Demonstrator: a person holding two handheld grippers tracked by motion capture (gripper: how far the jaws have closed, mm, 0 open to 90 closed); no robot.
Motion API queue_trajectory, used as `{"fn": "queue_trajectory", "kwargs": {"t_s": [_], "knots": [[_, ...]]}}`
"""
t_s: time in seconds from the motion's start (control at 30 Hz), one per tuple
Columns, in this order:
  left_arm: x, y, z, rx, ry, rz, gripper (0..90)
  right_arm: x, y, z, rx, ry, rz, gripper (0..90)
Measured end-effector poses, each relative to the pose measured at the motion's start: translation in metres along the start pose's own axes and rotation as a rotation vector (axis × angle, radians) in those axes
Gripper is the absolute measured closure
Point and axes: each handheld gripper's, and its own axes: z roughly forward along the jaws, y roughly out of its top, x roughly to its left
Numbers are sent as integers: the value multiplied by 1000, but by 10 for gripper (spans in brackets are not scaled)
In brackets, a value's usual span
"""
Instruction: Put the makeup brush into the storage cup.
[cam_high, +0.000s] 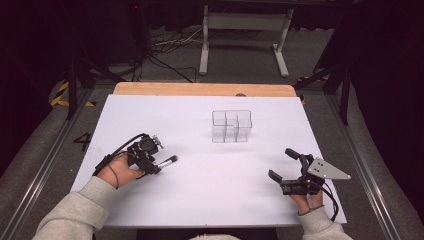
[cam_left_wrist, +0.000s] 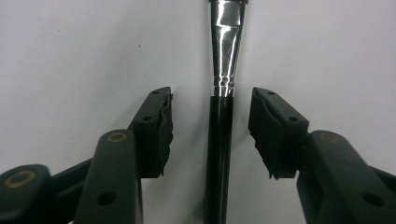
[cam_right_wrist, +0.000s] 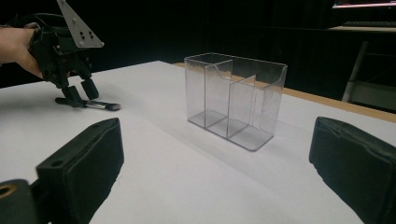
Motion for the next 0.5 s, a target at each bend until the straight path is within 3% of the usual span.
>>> {"fn": "queue_trajectory", "kwargs": {"t_s": [0.13,0.5], "knots": [[0,0,-1,-5,-13,2,609,0,0,0,-2,-1,7,34],[-1,0,-1,12,4,17,737,0,-1,0,-1,4,10,35]]}}
